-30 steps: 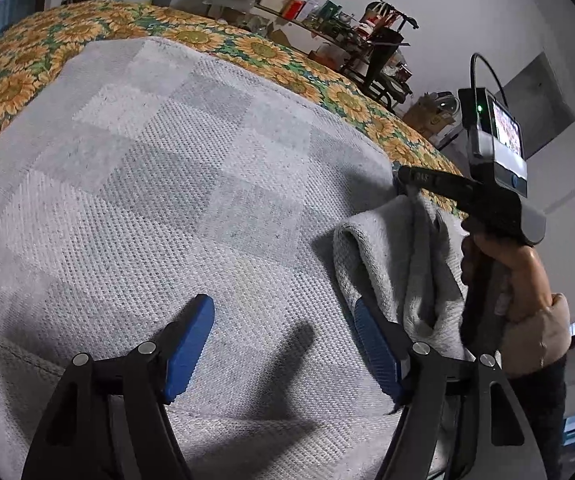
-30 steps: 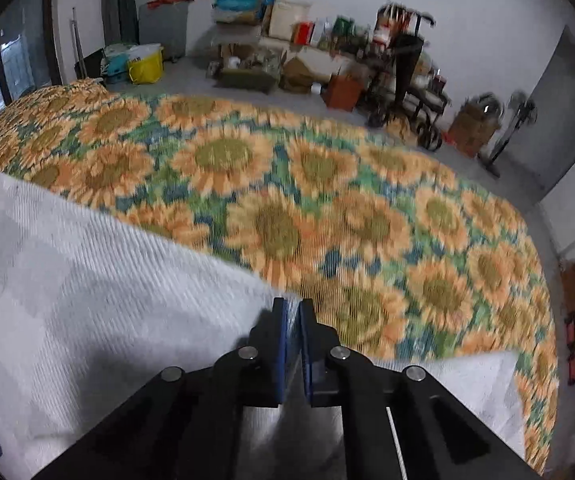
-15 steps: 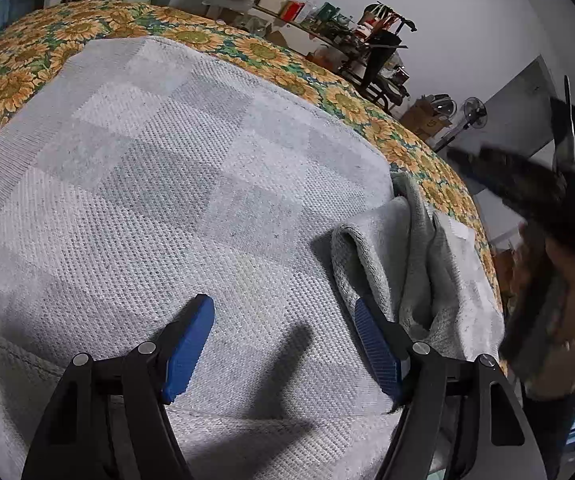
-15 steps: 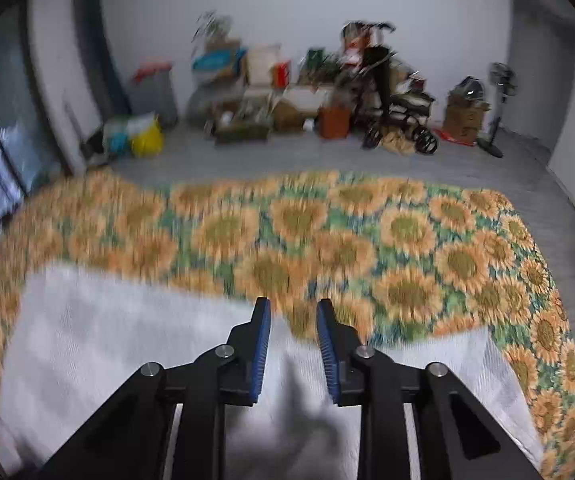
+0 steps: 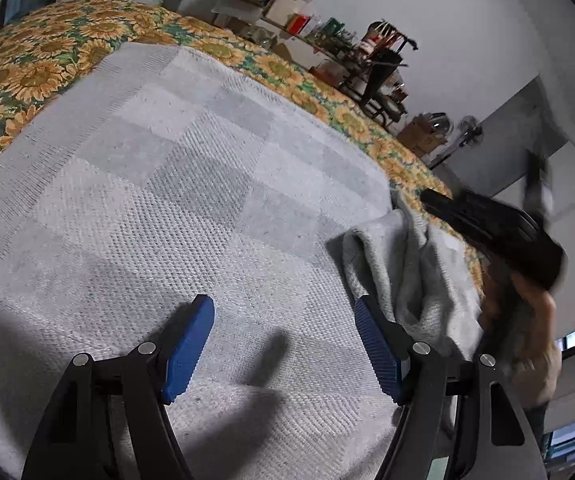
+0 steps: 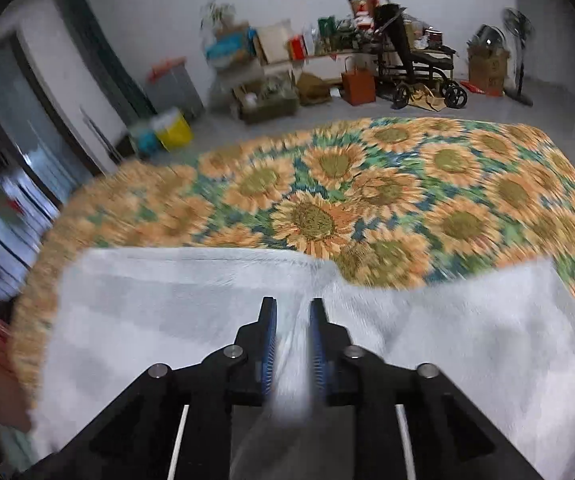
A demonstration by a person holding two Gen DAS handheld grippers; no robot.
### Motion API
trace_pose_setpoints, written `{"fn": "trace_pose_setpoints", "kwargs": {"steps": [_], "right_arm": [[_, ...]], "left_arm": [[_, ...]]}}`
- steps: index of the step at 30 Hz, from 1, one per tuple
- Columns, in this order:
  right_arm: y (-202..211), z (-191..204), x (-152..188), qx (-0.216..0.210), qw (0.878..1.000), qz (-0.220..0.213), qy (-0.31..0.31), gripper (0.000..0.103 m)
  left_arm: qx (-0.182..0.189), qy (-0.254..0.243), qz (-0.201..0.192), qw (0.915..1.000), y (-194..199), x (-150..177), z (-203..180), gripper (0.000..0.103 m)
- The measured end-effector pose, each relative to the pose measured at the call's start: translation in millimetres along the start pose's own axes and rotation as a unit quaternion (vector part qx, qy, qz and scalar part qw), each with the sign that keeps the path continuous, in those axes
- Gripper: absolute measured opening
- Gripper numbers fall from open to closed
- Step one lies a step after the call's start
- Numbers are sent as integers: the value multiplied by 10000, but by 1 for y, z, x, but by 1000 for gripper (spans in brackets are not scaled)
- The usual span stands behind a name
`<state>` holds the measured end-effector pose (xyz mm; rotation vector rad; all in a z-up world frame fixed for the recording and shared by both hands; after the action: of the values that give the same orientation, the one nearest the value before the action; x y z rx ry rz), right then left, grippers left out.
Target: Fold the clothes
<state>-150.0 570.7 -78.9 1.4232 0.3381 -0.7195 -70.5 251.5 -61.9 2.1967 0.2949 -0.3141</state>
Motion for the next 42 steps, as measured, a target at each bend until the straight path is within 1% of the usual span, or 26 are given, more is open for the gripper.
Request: {"fn": "trace_pose_setpoints", "kwargs": {"steps": [2,4,9,12,14,15,17,18,19,21,22,24,27,28,29,30,31,32,33,34,35,36,37,39,41,42], "right_arm": [[33,-5,18,12,9998,-189,48,27],[45,-3,41,27,9996,-220,146,28],[34,23,97,-40,9986,369,364,29],[26,36,105,131,9985,231,468,30],[46,42,107,-147,9995,65,288,30],[57,45,108,-244,9994,-5,234,28],[79,52,124,6,9987,1,500,27],[85,56,135,149,9978,86,644,25],[90,59,146,263,9965,177,768,24],[95,69,175,187,9957,412,806,24],[94,74,186,111,9952,527,812,23],[88,86,203,37,9942,643,864,23],[71,88,202,208,9950,487,844,25],[69,88,200,228,9953,491,805,24],[70,84,200,141,9963,538,649,24],[73,80,202,103,9966,578,579,24],[77,72,206,216,9962,666,525,22],[81,64,210,329,9955,753,470,22],[85,55,215,440,9947,834,406,26],[91,44,224,495,9946,872,258,27],[97,34,234,299,9957,870,-65,26],[100,28,241,148,9956,864,-322,23],[103,23,247,29,9949,856,-536,23],[109,26,248,115,9953,821,-501,24],[104,41,235,82,9971,717,-234,29],[101,48,228,65,9977,665,-100,29]], "left_arm": [[150,-50,38,9999,2,3,-3,73],[239,-112,68,9996,4,6,-8,73],[306,-114,21,9995,12,15,-8,73],[351,-247,-37,9991,30,19,-2,73],[360,-376,-122,9986,43,23,5,73],[430,-412,-128,9981,47,24,7,73],[657,-371,-113,9971,57,28,13,73],[757,-330,-97,9965,61,30,16,73],[763,-301,-88,9966,61,32,17,73],[774,-242,-69,9967,61,36,19,73],[773,-213,-64,9968,61,37,21,72],[540,-172,-210,9982,56,36,29,68],[191,-109,-429,9988,50,34,42,68],[75,-88,-502,9987,47,33,46,67],[-42,-67,-575,9983,45,33,50,66],[-158,-46,-647,9978,43,32,54,43],[-275,-25,-720,9970,41,31,58,25],[-387,0,-787,9961,39,31,62,16],[-421,97,-767,9961,39,29,67,7],[-393,213,-717,9964,38,27,71,5],[-318,309,-659,9968,38,26,73,5],[-333,326,-642,9968,39,27,73,5],[-352,337,-628,9968,39,27,72,5],[-501,135,-684,9963,41,31,64,5],[-321,-236,-606,9974,42,41,46,5],[-94,-377,-505,9980,42,46,37,5]]}}
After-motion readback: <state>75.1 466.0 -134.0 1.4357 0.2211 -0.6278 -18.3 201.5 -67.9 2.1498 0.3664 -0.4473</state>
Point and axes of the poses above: each gripper's, at about its wrist camera, not at the fingertips, and y roughly against the way its jaws point, z to its left, x to its underside, the point moved 6 cm from there along -y, roughly the way its jaws point, and after that the axes turned 11 degrees about y, right-handed, at the moved point
